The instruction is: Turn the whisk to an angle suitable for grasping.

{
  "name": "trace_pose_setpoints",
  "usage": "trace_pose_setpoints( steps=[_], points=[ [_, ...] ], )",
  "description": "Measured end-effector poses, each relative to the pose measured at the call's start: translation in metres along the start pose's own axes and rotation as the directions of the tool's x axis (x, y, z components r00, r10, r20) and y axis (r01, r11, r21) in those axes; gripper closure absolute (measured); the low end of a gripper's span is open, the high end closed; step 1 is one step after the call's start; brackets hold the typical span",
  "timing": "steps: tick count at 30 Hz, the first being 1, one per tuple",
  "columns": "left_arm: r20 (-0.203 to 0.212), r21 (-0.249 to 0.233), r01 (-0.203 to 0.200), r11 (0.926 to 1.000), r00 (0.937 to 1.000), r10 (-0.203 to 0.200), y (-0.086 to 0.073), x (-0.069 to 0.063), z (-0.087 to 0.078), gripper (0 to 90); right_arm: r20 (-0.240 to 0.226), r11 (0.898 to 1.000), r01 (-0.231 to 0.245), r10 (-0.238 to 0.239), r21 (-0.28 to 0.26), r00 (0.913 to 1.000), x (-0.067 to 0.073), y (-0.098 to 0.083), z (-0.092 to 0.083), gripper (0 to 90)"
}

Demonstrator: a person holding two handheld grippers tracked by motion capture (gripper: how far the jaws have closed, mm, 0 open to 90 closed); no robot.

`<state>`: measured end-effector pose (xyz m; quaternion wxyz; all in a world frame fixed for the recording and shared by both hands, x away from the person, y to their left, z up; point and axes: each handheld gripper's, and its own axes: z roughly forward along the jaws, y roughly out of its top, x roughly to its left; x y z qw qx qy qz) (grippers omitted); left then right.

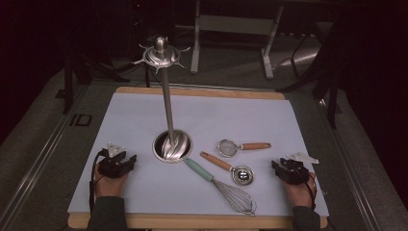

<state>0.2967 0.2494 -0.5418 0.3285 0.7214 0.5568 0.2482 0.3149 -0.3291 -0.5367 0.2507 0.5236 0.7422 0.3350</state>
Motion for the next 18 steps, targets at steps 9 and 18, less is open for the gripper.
trace_pose_setpoints(
  steps=[9,18],
  points=[
    [0.057,-0.018,-0.049,0.9987,0.9971,0.049,-0.001,-0.002,-0.001,59.2,-0.031,1.0,-0.021,0.021,-0.003,0.9993,0.002,0.0,-0.004,60.7],
    [0.055,-0.032,-0.127,0.9914,0.9902,0.128,-0.003,-0.009,-0.003,58.6,-0.102,1.0,0.004,-0.004,-0.002,0.9947,0.015,0.015,-0.012,64.0]
  ],
)
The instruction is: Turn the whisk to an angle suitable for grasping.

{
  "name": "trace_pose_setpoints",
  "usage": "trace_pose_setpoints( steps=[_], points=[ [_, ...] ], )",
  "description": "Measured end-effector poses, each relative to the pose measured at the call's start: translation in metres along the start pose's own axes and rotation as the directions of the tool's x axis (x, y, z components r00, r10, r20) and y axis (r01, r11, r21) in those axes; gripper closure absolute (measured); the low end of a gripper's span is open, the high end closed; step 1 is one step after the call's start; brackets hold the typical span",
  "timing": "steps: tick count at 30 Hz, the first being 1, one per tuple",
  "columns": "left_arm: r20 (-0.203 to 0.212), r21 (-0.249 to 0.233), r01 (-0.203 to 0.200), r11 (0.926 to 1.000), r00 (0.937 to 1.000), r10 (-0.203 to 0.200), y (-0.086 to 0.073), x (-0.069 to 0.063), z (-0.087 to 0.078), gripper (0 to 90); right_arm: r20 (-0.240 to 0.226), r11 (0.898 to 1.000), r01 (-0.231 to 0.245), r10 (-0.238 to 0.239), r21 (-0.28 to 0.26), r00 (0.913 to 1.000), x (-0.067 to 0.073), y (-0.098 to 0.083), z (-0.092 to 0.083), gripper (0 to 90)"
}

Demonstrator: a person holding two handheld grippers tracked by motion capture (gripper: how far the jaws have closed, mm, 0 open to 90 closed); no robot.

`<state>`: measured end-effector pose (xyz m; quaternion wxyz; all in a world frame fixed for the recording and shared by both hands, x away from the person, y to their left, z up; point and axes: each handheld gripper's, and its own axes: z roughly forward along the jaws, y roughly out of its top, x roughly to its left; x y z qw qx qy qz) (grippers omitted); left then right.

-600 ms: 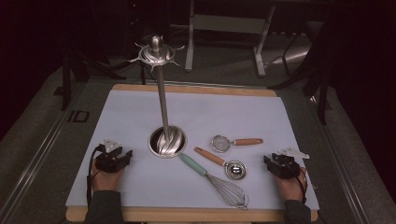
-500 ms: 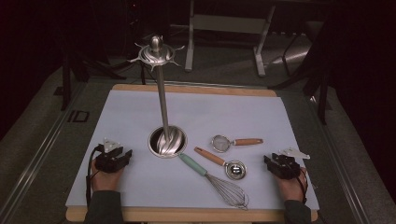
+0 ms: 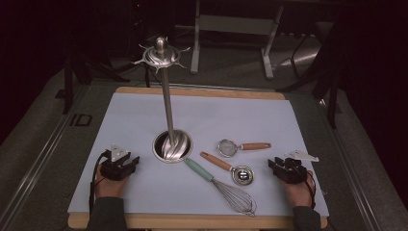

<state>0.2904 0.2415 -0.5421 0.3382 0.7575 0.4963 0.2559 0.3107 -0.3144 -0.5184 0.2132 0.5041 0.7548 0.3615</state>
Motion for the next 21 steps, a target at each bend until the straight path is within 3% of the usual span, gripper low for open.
trace_pose_setpoints(
  steps=[6,13,21],
  points=[
    [0.022,-0.015,-0.034,0.9993,0.9992,0.034,-0.001,-0.002,-0.001,59.1,-0.023,0.998,0.054,-0.053,0.042,0.9983,0.009,0.007,0.0,64.0],
    [0.027,-0.016,-0.011,0.9998,0.9996,0.012,-0.001,0.0,-0.001,57.6,-0.057,0.992,0.099,-0.095,0.074,0.9939,0.019,0.024,-0.003,64.3],
    [0.018,-0.004,-0.002,1.0,0.9998,0.002,0.0,0.0,0.0,57.8,-0.12,0.981,0.157,-0.143,0.117,0.9824,0.035,0.043,-0.002,64.7]
  ],
)
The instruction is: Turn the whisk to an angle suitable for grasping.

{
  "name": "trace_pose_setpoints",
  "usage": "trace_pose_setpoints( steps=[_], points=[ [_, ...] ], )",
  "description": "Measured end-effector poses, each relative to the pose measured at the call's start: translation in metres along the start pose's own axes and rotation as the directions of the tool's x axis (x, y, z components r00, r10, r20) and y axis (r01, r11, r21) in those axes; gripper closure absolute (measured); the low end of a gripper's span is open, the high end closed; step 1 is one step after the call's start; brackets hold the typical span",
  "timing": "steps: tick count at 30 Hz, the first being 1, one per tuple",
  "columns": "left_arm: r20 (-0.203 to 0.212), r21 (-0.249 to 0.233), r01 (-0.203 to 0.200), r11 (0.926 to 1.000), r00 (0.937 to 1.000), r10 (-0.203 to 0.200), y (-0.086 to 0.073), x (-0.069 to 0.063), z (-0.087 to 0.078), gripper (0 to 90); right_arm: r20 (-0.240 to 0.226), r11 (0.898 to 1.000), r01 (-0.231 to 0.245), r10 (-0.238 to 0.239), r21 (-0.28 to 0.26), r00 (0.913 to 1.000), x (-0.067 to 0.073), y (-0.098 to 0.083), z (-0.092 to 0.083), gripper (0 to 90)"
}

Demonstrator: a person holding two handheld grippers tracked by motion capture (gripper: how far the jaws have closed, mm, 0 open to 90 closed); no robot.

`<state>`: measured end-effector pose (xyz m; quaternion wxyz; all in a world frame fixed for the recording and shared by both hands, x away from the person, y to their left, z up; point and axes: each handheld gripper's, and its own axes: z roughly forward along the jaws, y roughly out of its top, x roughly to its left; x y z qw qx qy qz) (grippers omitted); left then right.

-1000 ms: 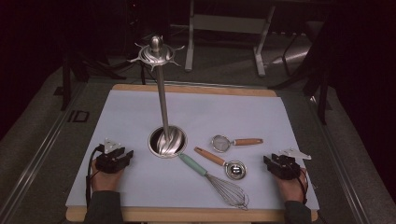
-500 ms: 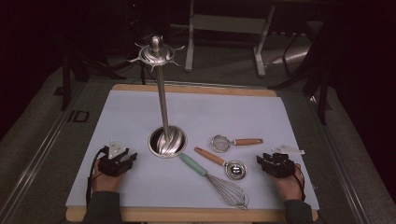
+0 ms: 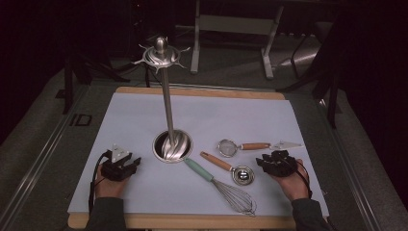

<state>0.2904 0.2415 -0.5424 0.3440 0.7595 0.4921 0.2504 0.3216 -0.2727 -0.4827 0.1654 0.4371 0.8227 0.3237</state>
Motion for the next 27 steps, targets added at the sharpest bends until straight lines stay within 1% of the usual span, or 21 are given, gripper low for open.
trace_pose_setpoints(
  steps=[3,5,6,7,8,12,13,14,15,16,17,18,20,22,24,27],
  points=[
    [0.005,-0.009,0.011,0.9999,0.9999,-0.011,0.0,0.001,-0.001,57.8,-0.025,1.0,0.019,-0.019,0.012,0.9995,0.007,0.006,0.002,65.4],
    [0.006,-0.013,0.015,0.9998,0.9999,-0.015,-0.001,0.001,-0.001,57.8,-0.034,0.999,0.038,-0.037,0.026,0.9987,0.014,0.01,0.004,65.8],
    [0.006,-0.013,0.014,0.9998,0.9999,-0.014,-0.001,0.001,-0.001,57.8,-0.038,0.998,0.049,-0.048,0.034,0.9981,0.017,0.013,0.005,65.8],
    [0.006,-0.013,0.014,0.9998,0.9999,-0.014,-0.001,0.001,-0.001,57.8,-0.038,0.998,0.049,-0.048,0.034,0.9981,0.017,0.013,0.005,65.8],
    [0.004,-0.011,0.012,0.9999,0.9999,-0.012,-0.001,0.001,-0.001,57.8,-0.046,0.997,0.068,-0.066,0.042,0.9968,0.023,0.017,0.007,66.3],
    [0.003,-0.01,0.006,0.9999,1.0,-0.006,0.0,0.001,-0.001,57.8,-0.074,0.993,0.103,-0.099,0.058,0.9923,0.034,0.027,0.011,68.0],
    [0.003,-0.01,0.006,0.9999,1.0,-0.006,0.0,0.001,-0.001,57.8,-0.074,0.993,0.103,-0.099,0.058,0.9923,0.034,0.027,0.011,68.0],
    [0.002,-0.011,0.006,0.9999,1.0,-0.006,0.0,0.001,-0.001,57.8,-0.084,0.988,0.134,-0.128,0.074,0.9882,0.039,0.032,0.013,70.1],
    [0.004,-0.015,0.014,0.9998,0.9999,-0.014,-0.001,0.001,-0.001,57.8,-0.086,0.986,0.145,-0.138,0.08,0.9866,0.041,0.035,0.014,70.8],
    [0.004,-0.015,0.014,0.9998,0.9999,-0.014,-0.001,0.001,-0.001,57.8,-0.086,0.986,0.145,-0.138,0.08,0.9866,0.041,0.035,0.014,70.8],
    [0.005,-0.017,0.019,0.9997,0.9998,-0.019,-0.001,0.002,-0.002,57.8,-0.103,0.983,0.161,-0.152,0.085,0.983,0.046,0.04,0.017,71.6],
    [0.005,-0.017,0.019,0.9997,0.9998,-0.019,-0.001,0.002,-0.002,57.8,-0.103,0.983,0.161,-0.152,0.085,0.983,0.046,0.04,0.017,71.6],
    [0.005,-0.018,0.019,0.9997,0.9998,-0.019,-0.001,0.002,-0.002,57.8,-0.126,0.98,0.179,-0.167,0.091,0.9779,0.053,0.047,0.02,72.3],
    [0.005,-0.018,0.019,0.9997,0.9998,-0.018,-0.001,0.002,-0.002,57.8,-0.144,0.979,0.181,-0.166,0.093,0.9756,0.058,0.05,0.022,72.3],
    [0.005,-0.019,0.019,0.9996,0.9998,-0.019,-0.001,0.002,-0.002,57.8,-0.174,0.977,0.19,-0.171,0.1,0.9698,0.062,0.053,0.024,72.2],
    [0.005,-0.018,0.017,0.9997,0.9998,-0.017,-0.001,0.002,-0.002,57.8,-0.205,0.974,0.197,-0.171,0.113,0.9637,0.068,0.055,0.029,72.2]
  ],
)
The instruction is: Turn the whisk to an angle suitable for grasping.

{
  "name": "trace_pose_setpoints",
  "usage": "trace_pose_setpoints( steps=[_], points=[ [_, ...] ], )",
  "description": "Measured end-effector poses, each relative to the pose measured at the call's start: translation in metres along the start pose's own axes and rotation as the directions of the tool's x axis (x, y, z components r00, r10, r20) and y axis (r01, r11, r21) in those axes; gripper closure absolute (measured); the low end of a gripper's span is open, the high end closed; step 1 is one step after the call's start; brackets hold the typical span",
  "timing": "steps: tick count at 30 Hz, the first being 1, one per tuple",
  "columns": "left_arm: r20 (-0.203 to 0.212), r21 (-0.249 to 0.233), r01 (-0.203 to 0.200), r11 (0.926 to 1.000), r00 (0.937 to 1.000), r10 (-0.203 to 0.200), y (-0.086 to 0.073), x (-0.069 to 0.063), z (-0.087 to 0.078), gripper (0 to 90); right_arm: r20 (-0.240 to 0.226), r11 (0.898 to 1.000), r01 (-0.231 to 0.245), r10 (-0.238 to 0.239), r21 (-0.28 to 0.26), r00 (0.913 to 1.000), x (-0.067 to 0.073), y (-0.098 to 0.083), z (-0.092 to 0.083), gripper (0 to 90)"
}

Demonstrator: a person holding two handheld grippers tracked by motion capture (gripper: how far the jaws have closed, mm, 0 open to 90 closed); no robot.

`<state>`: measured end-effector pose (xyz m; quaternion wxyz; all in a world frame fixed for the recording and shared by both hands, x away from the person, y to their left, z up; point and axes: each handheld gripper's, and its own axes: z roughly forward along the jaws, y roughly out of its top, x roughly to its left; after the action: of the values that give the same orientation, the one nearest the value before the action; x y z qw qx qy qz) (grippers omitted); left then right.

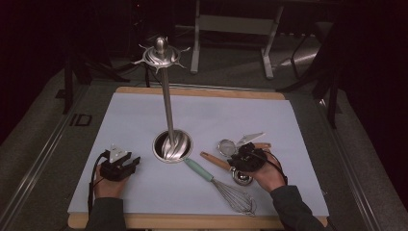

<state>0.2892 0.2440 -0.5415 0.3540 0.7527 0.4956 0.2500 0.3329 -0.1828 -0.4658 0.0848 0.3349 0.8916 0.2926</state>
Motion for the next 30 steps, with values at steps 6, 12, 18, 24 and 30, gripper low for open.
trace_pose_setpoints(
  steps=[6,12,18,24,30],
  points=[
    [0.0,-0.001,0.0,1.0,1.0,0.0,0.0,0.0,0.0,57.7,-0.031,0.999,0.021,-0.02,0.028,0.9993,0.011,0.007,0.011,72.2],
    [-0.002,-0.001,0.0,1.0,1.0,0.0,0.0,0.0,0.0,56.8,-0.072,0.998,0.036,-0.033,0.053,0.9969,0.022,0.012,0.022,70.4],
    [-0.002,-0.003,-0.001,1.0,1.0,0.001,0.0,0.0,0.0,56.6,-0.115,0.995,0.052,-0.042,0.083,0.9925,0.032,0.014,0.033,67.9],
    [-0.007,-0.003,-0.007,1.0,1.0,0.007,0.0,-0.001,0.0,56.4,-0.148,0.995,0.045,-0.031,0.094,0.9886,0.037,0.017,0.039,67.0],
    [-0.008,-0.002,-0.007,1.0,0.9999,0.007,0.0,-0.001,0.0,56.2,-0.19,0.992,0.022,0.001,0.122,0.9817,0.04,0.02,0.043,70.5]
  ],
)
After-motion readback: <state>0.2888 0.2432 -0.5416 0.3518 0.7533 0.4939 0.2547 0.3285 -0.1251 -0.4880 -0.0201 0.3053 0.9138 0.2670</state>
